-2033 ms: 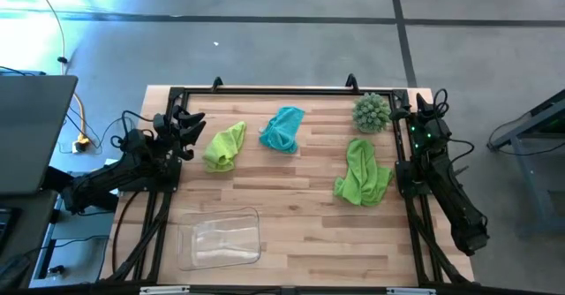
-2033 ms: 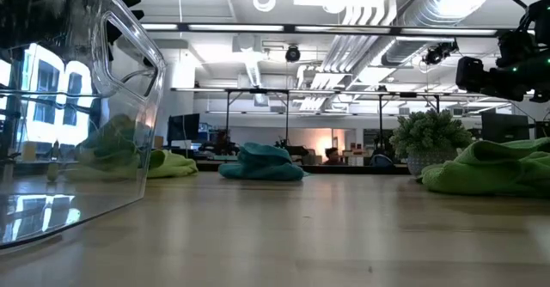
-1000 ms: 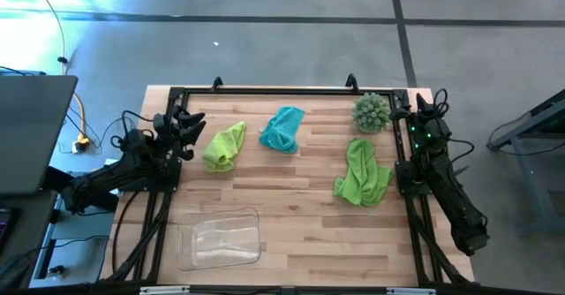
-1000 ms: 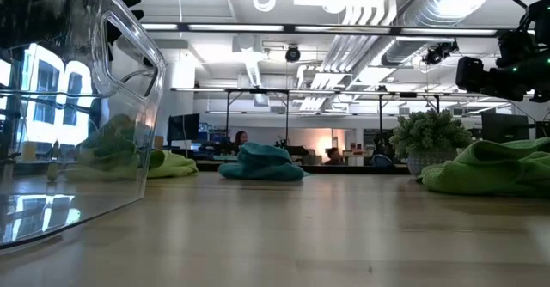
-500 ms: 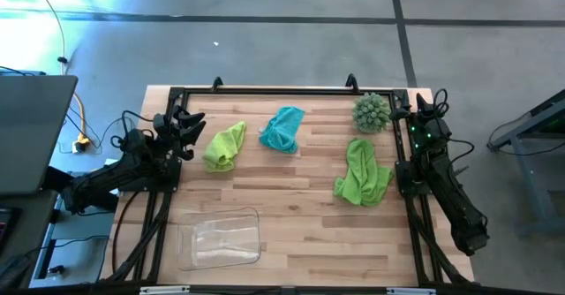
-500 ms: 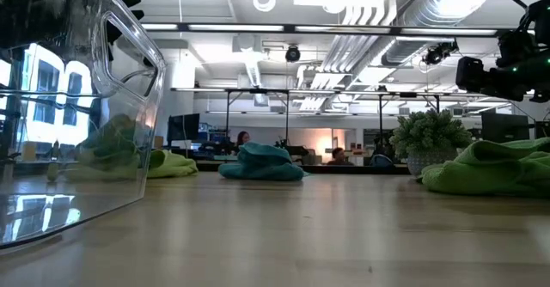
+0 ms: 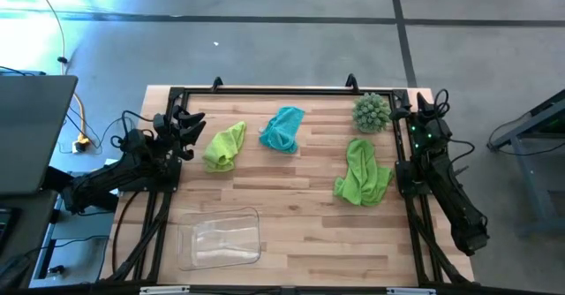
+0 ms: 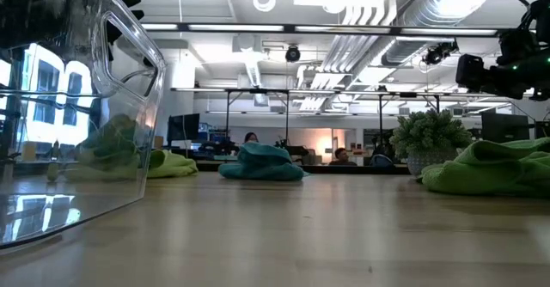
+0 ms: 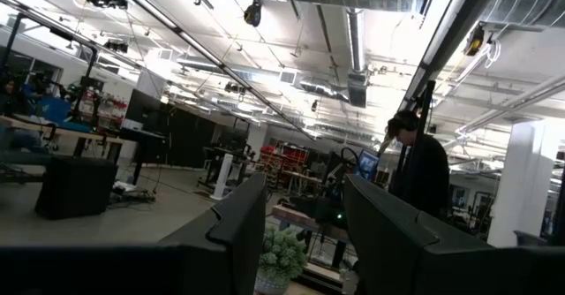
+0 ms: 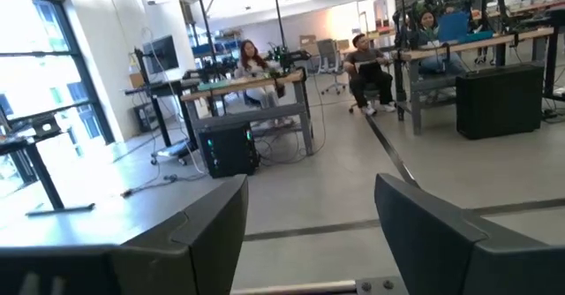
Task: Roll microfiber towels into tight, uniform cylinder then place into a basket
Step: Roll the green microfiber cloth
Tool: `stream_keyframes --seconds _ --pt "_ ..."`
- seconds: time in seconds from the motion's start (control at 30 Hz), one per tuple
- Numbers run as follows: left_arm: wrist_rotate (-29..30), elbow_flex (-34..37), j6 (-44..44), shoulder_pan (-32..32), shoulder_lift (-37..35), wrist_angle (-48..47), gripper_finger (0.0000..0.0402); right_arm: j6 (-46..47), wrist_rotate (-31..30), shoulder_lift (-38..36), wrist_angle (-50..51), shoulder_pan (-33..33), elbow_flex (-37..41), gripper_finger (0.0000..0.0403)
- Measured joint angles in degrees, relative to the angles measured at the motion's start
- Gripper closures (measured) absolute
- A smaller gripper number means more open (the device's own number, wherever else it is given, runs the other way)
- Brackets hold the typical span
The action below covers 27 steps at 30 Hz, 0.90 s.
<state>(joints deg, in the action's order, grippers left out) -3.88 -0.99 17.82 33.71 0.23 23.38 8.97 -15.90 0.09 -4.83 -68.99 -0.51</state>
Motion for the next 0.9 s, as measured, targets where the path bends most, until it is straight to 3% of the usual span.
stream_keyframes --seconds 0.37,0.73,0.8,0.9 --pt "0.0 0.02 0.0 0.0 0.0 -0.02 0.0257 7.71 0.01 -0.02 -0.36 0.0 0.0 0.0162" --pt "0.02 0.01 0.0 0.0 -0.01 -0.01 0.0257 7.43 0.36 0.0 -4.93 0.02 0.0 0.0162" --pt "0.0 0.02 0.0 0.0 0.0 -0.01 0.0257 5.93 3.16 0.01 -7.9 0.02 0.0 0.0162" --pt "0.01 0.02 0.0 0.0 0.0 -0.02 0.0257 5.49 12.21 0.01 -14.38 0.02 0.0 0.0162"
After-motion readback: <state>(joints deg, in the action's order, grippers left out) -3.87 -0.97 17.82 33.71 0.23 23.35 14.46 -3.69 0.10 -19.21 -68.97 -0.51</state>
